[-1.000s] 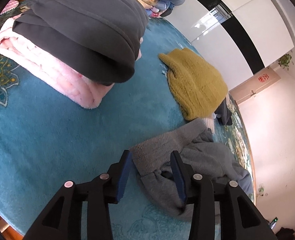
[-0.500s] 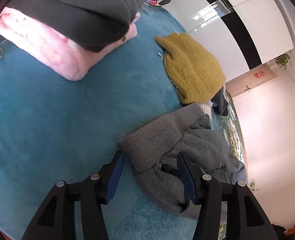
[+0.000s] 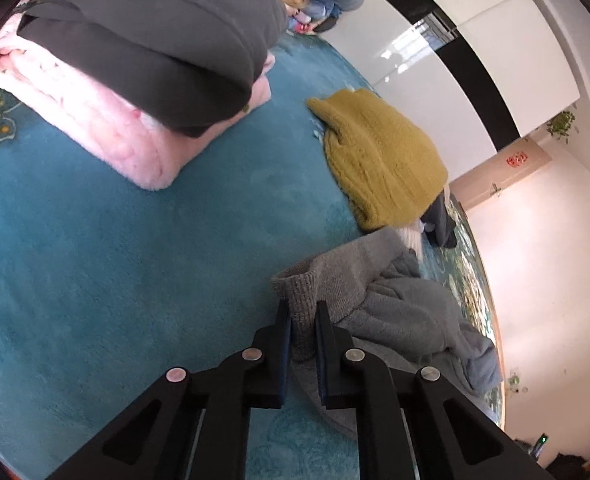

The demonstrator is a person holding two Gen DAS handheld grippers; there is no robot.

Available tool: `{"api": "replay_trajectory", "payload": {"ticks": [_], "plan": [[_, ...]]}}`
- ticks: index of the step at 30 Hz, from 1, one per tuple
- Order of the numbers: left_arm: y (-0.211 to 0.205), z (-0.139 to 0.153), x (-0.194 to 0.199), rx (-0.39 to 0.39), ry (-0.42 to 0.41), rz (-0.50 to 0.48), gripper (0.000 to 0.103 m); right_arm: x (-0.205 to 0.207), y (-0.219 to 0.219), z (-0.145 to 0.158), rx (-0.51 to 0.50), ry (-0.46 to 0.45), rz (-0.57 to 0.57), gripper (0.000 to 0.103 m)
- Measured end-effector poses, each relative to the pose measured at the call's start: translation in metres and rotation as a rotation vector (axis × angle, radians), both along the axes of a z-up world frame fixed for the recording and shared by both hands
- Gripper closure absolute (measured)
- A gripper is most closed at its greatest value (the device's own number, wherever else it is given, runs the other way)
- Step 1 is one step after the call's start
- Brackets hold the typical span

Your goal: Fold clothes

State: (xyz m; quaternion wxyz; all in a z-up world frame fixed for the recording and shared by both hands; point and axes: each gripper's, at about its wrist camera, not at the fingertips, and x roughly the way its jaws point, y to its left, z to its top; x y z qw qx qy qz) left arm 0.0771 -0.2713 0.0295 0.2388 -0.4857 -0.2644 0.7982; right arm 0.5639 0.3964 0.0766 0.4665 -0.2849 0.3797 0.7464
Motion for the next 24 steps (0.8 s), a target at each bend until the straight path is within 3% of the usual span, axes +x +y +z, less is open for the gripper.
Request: {"api": "replay_trajectory", "payload": {"ticks": [7,8,10,11,12,17,21,24], "plan": [[-0.009,-0.005,-0.001,0.041,-0.03,-0.03,0.086,-0.021,0.0,0.034,0.035,-0.028,0.024,0.098],[-0.011,-0.003,-0.001,0.038,-0.027,-0.034,0.084,-0.023,-0.001,0.04,0.048,-0.032,0.028,0.094],[-0.015,0.002,0.001,0.004,-0.002,-0.032,0.08,-0.031,-0.006,0.055,0.089,-0.046,0.025,0.072],[-0.017,0.005,0.001,-0.013,0.014,-0.031,0.08,-0.036,-0.011,0.065,0.125,-0.043,0.031,0.05],[-0.019,0.009,0.002,-0.019,0.03,-0.033,0.079,-0.04,-0.016,0.073,0.158,-0.034,0.04,0.039],[-0.018,0.032,-0.003,-0.045,0.116,-0.053,0.072,-0.081,-0.049,0.086,0.222,-0.029,0.153,0.037],[0.014,0.05,-0.026,-0.022,0.154,-0.135,0.059,-0.129,-0.087,0.06,0.137,0.026,0.331,0.036],[0.054,0.059,-0.055,0.009,0.155,-0.249,0.05,-0.161,-0.117,0.033,0.056,0.055,0.451,0.036]]}}
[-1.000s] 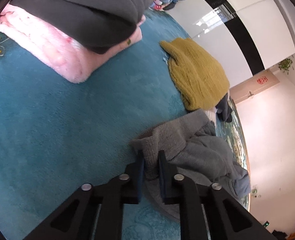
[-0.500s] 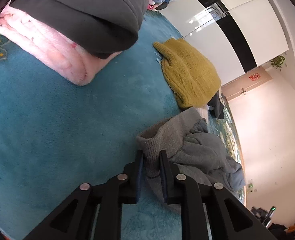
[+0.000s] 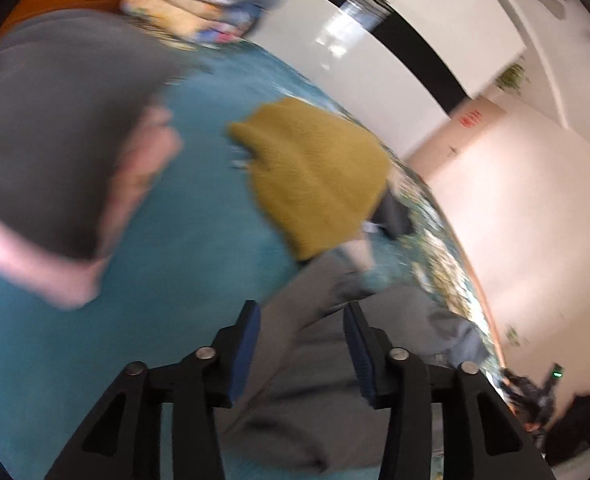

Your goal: Fold clothes

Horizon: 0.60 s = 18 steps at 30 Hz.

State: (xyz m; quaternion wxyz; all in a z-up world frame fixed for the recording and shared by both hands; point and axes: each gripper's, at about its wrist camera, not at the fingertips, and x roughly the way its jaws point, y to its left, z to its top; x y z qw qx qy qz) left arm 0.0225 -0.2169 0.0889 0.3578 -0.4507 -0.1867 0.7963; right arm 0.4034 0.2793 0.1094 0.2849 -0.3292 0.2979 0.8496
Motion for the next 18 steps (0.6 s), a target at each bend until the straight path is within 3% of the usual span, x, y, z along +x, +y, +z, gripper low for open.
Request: {"api": "replay_trajectory", "payload": {"ticks": [4,7,10,13,18], "plan": [[0.048,-0.01,-0.046,-0.049,-0.063,-0.111,0.039,-0.031,-0.036,-0.025,-0.064,-0.002,0.108,0.036],[0.082,-0.027,-0.082,-0.096,-0.137,-0.174,0.039,-0.046,-0.054,-0.035,-0.068,-0.028,0.163,0.036],[0.099,-0.058,-0.106,-0.119,-0.231,-0.177,0.039,-0.052,-0.06,-0.04,-0.063,-0.046,0.175,0.036],[0.1,-0.077,-0.113,-0.022,-0.315,-0.203,0.039,-0.052,-0.056,-0.045,-0.078,-0.051,0.166,0.036],[0.099,-0.078,-0.105,0.049,-0.319,-0.26,0.039,-0.044,-0.042,-0.057,-0.127,-0.05,0.125,0.036]]}}
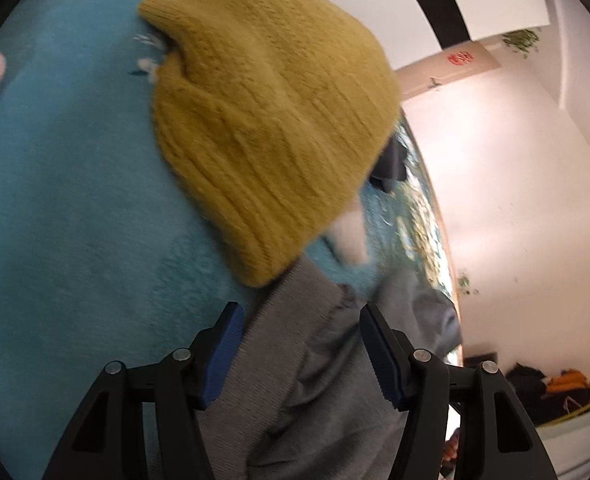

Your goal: Fold clothes

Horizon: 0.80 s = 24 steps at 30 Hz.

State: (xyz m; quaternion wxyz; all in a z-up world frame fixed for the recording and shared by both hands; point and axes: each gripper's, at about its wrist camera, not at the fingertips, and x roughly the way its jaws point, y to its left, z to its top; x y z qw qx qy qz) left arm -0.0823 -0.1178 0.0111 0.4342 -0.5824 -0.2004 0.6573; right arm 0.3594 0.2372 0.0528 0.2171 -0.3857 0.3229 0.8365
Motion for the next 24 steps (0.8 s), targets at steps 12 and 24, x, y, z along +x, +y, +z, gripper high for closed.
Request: {"api": "replay_trajectory", "payload": {"ticks": [12,24], "plan": [[0.0,-0.001,-0.008,0.01,-0.024,-0.013,0.038,0.008,0.004,-0.014,-0.034,-0.002,-0.011,0.036],[0.018,0.027,0.016,0.048,0.073,-0.113,0.038,0.008,0.003,-0.014,-0.025,-0.008,-0.005,0.036]]}}
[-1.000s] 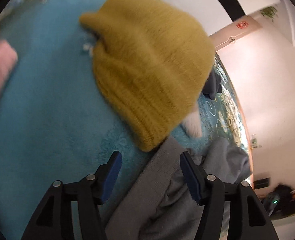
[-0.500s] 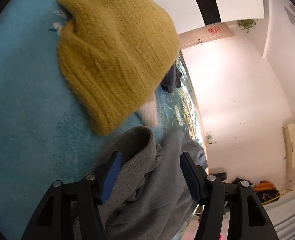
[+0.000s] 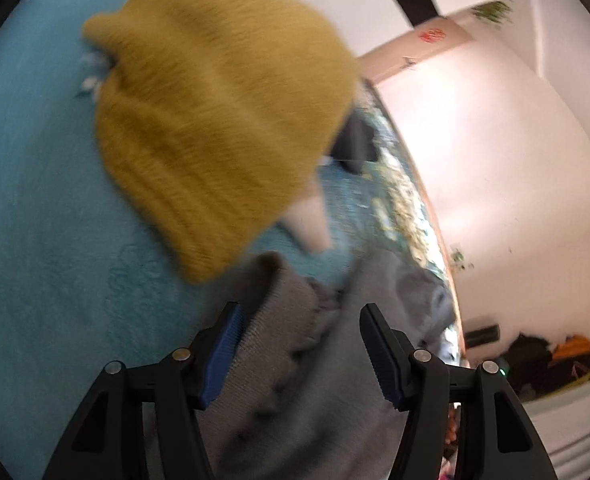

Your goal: Fold clothes

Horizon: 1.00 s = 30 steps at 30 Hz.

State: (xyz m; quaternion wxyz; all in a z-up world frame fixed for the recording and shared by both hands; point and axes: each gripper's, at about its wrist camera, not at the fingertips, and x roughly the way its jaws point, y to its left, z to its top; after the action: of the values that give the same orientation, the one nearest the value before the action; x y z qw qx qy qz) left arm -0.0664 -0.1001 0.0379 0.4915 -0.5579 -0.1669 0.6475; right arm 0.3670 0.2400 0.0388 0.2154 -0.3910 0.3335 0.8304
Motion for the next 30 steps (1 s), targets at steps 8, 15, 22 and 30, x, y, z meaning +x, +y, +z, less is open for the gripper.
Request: {"api": "replay_trajectory", "payload": {"ticks": [8,15,22,30], "plan": [[0.026,-0.029,-0.019,0.03,-0.127,-0.046,0.035,-0.001,0.0,-0.002,0.0,0.009,-0.015,0.035],[0.026,-0.047,-0.039,0.03,-0.208,0.082,0.074,-0.001,0.0,-0.002,-0.006,0.009,-0.019,0.035],[-0.005,-0.001,-0.022,0.054,-0.041,0.194,0.098,-0.002,0.0,-0.002,-0.004,0.002,-0.022,0.035],[-0.093,0.051,-0.061,0.042,0.148,0.533,0.098,0.01,0.005,0.016,0.002,0.081,-0.04,0.036]]}}
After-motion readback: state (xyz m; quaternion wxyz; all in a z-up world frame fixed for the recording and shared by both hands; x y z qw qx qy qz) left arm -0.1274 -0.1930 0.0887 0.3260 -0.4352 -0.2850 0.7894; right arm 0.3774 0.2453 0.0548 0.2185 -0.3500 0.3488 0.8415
